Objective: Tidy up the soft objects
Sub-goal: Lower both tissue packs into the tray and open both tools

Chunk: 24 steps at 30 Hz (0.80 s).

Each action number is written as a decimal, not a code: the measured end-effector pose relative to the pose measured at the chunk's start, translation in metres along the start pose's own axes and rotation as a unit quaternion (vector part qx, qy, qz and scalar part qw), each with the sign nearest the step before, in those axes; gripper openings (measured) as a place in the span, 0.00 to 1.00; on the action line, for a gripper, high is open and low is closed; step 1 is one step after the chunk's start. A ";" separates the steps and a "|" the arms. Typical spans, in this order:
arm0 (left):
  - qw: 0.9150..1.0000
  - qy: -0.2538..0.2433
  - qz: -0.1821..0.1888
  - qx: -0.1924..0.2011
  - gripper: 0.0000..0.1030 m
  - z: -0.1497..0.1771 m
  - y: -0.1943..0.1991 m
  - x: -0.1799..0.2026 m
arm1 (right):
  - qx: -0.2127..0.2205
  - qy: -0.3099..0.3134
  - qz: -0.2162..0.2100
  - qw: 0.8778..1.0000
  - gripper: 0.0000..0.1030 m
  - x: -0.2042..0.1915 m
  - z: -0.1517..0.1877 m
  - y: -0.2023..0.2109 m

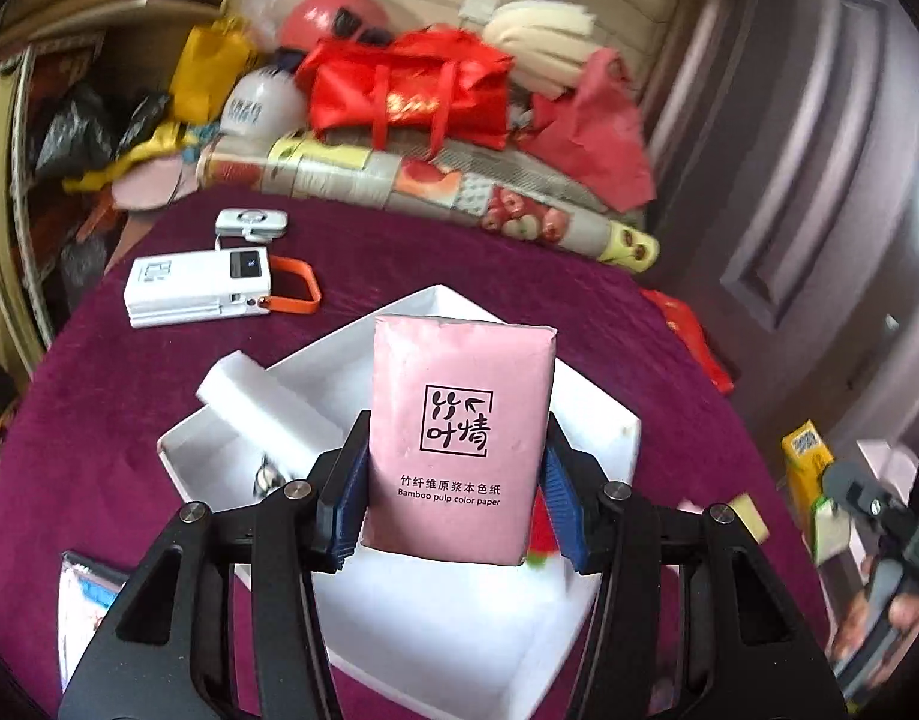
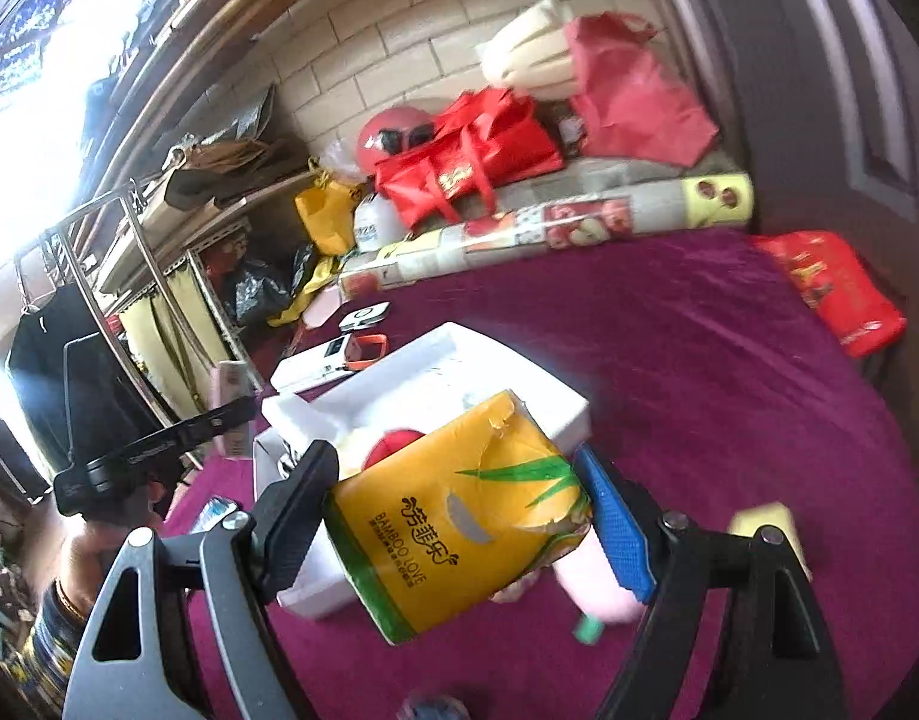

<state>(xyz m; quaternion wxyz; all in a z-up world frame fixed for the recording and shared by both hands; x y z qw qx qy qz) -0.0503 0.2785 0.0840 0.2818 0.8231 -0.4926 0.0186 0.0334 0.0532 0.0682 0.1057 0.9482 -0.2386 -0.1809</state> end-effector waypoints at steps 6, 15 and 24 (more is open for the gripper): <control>0.999 0.048 -0.022 -0.010 0.50 0.013 -0.034 -0.008 | -0.052 -0.044 -0.025 0.997 0.78 -0.012 -0.006 -0.075; 0.997 0.023 -0.078 -0.015 0.75 0.027 -0.055 -0.024 | -0.076 -0.076 -0.015 0.994 0.78 -0.014 0.007 -0.154; 0.990 0.027 -0.136 0.035 1.00 0.013 -0.033 -0.046 | -0.033 -0.153 -0.023 0.987 1.00 0.003 -0.005 -0.158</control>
Point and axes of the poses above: each gripper's, at about its wrist camera, not at the fingertips, and y roughly against the way its jaws point, x to its right, z to its underside, the point moved 8 cm from there along -y, roughly the way its jaws point, and after that the axes turned 9 degrees about x, right-handed, at the moved point
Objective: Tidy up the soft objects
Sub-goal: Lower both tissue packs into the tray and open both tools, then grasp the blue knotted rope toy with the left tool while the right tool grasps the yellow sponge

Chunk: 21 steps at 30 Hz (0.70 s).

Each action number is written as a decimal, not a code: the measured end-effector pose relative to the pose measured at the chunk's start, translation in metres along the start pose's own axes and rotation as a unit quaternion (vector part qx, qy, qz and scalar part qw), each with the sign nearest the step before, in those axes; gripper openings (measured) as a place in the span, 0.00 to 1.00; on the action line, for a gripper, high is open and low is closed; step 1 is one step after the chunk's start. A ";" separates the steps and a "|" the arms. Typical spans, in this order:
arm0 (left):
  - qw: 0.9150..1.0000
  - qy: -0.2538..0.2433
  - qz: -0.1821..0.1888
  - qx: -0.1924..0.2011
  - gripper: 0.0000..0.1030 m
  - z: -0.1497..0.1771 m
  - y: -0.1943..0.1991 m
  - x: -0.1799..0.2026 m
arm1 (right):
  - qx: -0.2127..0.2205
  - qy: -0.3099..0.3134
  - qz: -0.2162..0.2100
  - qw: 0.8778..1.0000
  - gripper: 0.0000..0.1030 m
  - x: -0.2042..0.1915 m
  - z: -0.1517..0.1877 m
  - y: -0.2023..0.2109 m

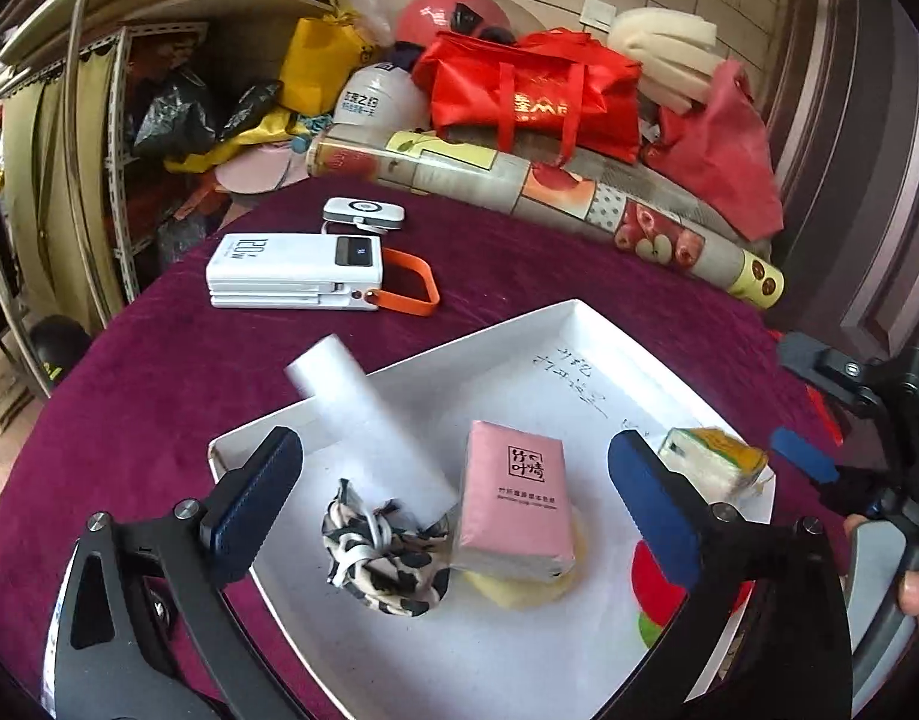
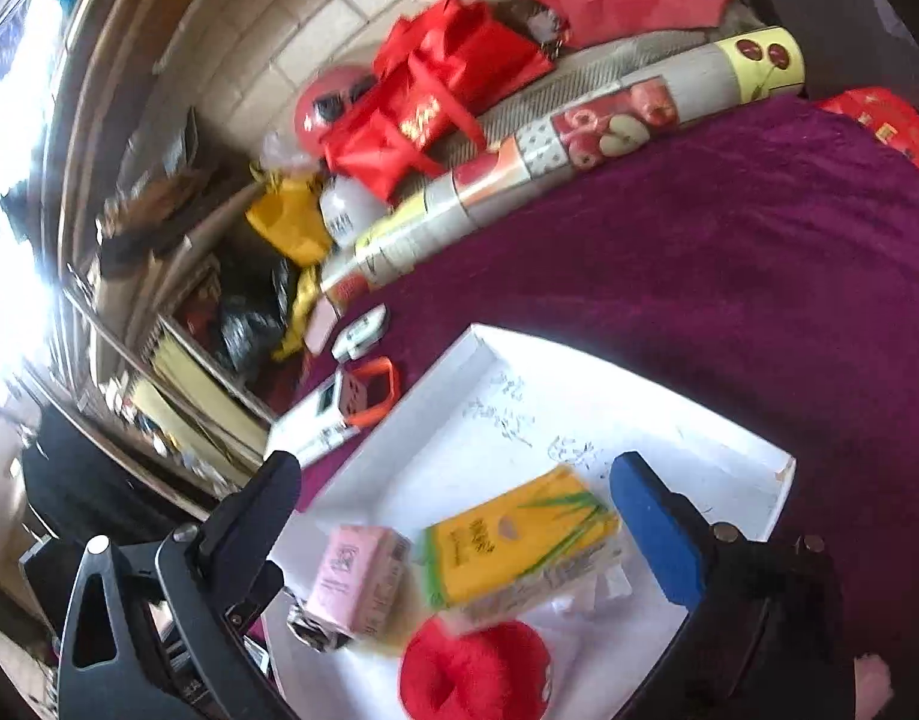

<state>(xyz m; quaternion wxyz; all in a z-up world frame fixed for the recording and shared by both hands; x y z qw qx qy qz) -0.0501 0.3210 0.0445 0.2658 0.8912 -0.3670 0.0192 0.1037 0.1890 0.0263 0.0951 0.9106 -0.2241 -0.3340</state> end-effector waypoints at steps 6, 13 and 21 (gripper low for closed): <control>1.000 -0.011 -0.001 0.004 1.00 0.004 0.013 0.008 | 0.021 -0.002 -0.003 1.000 1.00 -0.001 -0.005 0.022; 0.999 -0.033 -0.007 0.018 1.00 0.010 0.037 0.024 | 0.074 0.057 -0.028 0.995 1.00 -0.029 -0.007 0.083; 0.997 -0.033 0.066 0.024 1.00 0.047 0.083 0.059 | 0.216 0.149 0.047 0.964 1.00 -0.004 -0.003 0.207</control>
Point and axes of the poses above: each gripper's, at about its wrist camera, not at the fingertips, and y roughly against the way its jaws point, x to its right, z to its underside, the point moved 8 cm from there along -y, roughly the way its jaws point, and after that the axes turned 9 degrees about x, right-handed, at the moved point
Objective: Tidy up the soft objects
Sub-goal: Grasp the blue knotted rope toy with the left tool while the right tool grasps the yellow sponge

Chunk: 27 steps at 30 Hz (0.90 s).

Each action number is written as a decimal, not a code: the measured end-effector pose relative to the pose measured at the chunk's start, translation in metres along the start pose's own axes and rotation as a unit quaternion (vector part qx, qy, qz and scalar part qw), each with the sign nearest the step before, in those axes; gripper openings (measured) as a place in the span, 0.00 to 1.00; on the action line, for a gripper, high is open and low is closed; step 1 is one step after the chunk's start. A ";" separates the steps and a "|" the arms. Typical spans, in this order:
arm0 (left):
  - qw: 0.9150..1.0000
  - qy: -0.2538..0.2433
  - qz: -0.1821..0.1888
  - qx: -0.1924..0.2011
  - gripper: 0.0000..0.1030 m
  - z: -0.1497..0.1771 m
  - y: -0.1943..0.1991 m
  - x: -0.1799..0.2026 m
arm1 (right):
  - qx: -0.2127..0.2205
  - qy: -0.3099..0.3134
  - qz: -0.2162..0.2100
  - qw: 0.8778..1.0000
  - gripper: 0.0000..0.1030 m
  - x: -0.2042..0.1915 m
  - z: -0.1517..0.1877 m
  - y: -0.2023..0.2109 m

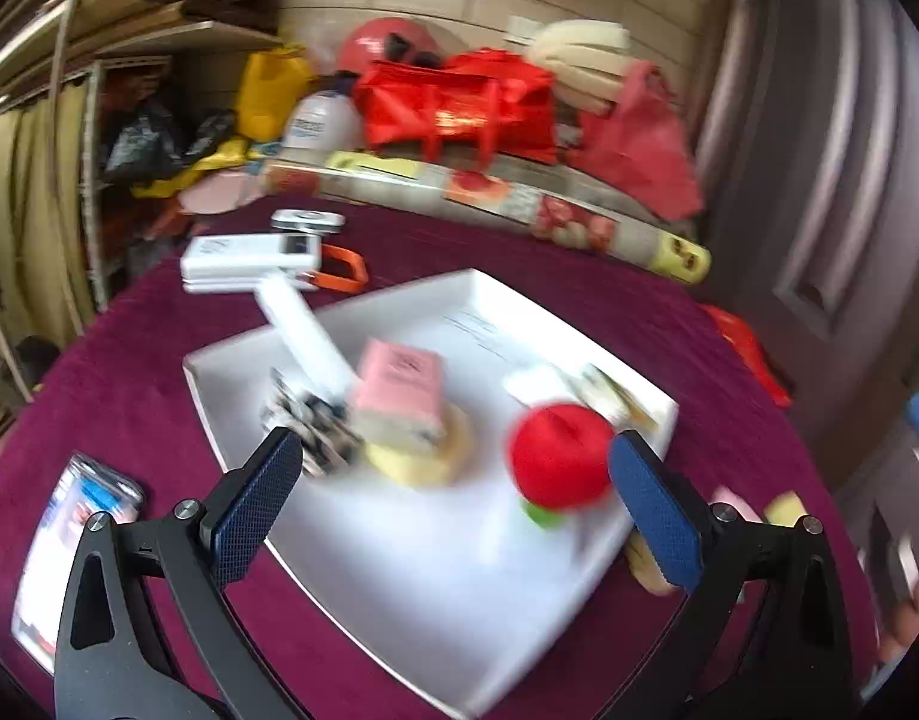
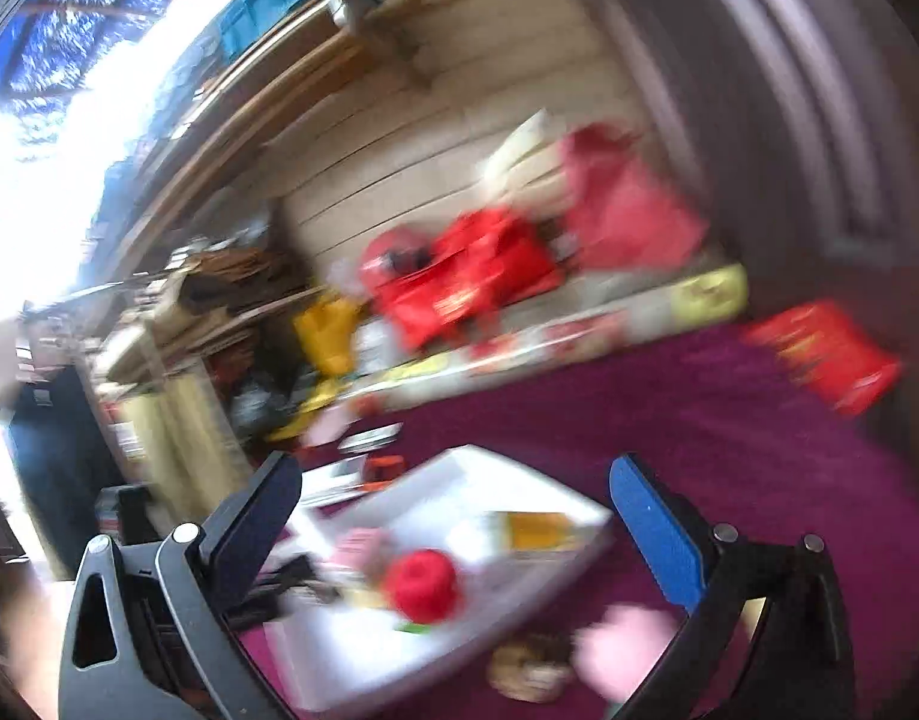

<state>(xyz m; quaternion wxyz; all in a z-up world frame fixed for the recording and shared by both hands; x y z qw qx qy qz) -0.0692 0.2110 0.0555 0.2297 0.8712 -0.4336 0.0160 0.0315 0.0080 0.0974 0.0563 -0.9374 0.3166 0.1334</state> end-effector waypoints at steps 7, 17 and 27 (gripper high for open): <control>0.997 -0.034 0.057 -0.045 1.00 0.041 0.002 0.035 | -0.026 -0.031 0.138 0.990 1.00 0.103 0.055 0.025; 0.983 -0.086 0.117 -0.115 1.00 0.083 0.008 0.057 | -0.016 -0.158 0.211 0.965 1.00 0.187 0.089 0.043; 0.964 -0.176 0.158 -0.120 1.00 0.106 0.023 0.103 | -0.002 -0.250 0.210 0.945 1.00 0.211 0.102 0.058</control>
Point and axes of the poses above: each gripper's, at about its wrist camera, not at the fingertips, and y roughly against the way its jaws point, x to its right, z to its underside, the point moved 8 cm from there along -y, roughly the way its jaws point, and after that the axes turned 9 degrees about x, right-handed, at the moved point
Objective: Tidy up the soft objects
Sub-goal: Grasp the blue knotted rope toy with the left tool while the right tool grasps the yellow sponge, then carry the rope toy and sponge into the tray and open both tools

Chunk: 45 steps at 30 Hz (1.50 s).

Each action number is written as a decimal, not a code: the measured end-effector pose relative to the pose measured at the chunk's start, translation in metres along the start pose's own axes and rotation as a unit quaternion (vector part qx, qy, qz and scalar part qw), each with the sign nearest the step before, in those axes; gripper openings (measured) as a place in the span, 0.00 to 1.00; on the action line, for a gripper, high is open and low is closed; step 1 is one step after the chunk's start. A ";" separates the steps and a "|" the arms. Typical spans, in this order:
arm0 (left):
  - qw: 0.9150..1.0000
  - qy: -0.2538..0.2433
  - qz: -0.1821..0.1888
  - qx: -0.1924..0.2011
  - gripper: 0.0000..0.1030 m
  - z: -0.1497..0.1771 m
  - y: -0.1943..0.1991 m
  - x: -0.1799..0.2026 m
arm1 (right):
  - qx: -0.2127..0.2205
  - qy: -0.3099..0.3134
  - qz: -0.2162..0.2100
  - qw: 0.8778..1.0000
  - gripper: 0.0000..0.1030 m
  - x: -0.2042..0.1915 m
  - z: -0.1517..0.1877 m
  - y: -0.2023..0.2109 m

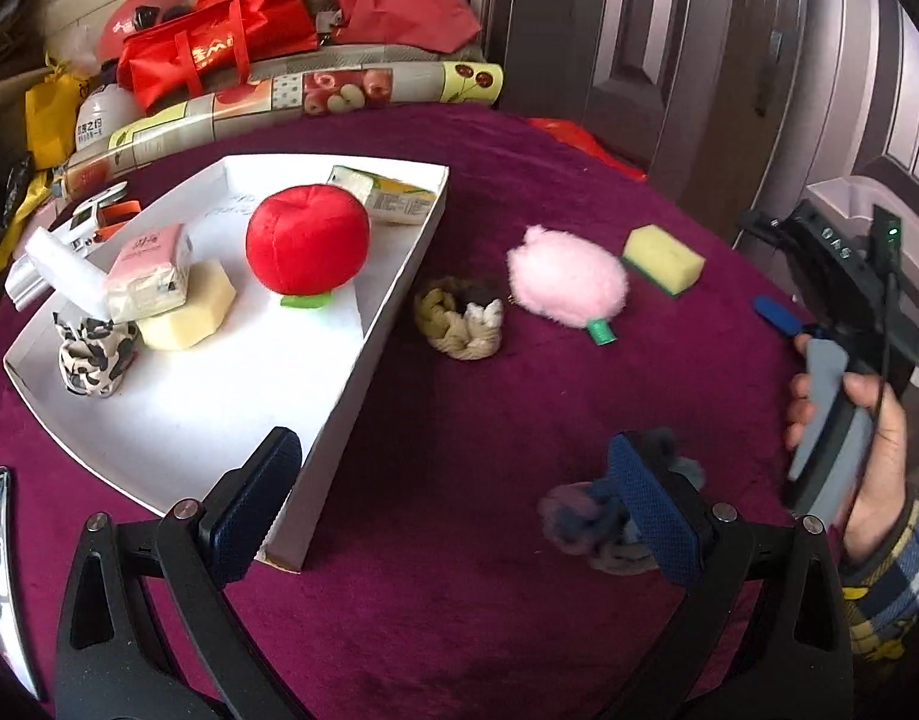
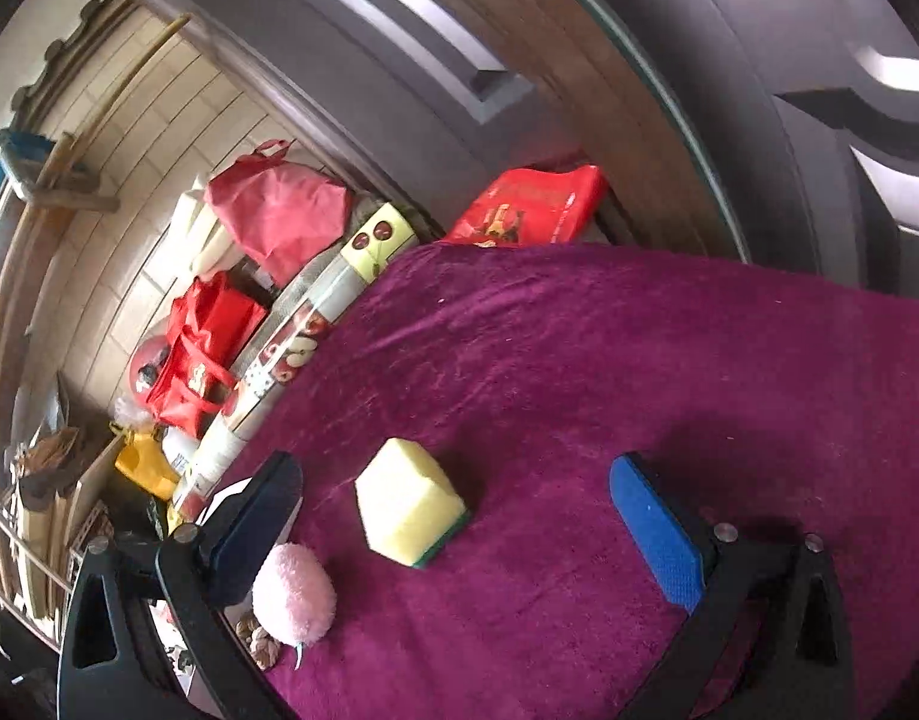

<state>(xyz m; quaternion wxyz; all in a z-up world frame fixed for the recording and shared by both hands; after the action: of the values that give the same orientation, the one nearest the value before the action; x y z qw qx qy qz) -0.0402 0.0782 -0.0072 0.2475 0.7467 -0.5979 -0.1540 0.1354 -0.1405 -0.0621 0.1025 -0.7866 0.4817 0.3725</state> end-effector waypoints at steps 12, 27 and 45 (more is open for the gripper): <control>0.990 -0.101 0.097 0.013 0.99 0.004 0.015 0.057 | -0.002 -0.007 -0.002 1.000 1.00 0.005 0.001 0.000; 0.989 -0.109 0.086 -0.057 0.29 0.028 -0.018 0.055 | -0.080 0.184 0.052 0.978 0.88 -0.031 0.010 -0.027; 0.995 -0.076 0.058 -0.004 0.29 0.009 0.000 0.041 | -0.138 0.276 0.013 0.951 0.39 -0.066 0.026 -0.031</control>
<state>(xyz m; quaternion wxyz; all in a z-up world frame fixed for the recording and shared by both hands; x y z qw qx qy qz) -0.0349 0.0373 -0.0120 0.2133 0.6960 -0.6565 -0.1979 0.1314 -0.0661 -0.0419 -0.1487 -0.8588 0.4452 0.2052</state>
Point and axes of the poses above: each gripper's, at about its wrist camera, not at the fingertips, and y roughly against the way its jaws point, x to its right, z to its underside, the point moved 8 cm from there along -y, roughly the way its jaws point, and after that the axes turned 9 degrees about x, right-handed, at the moved point
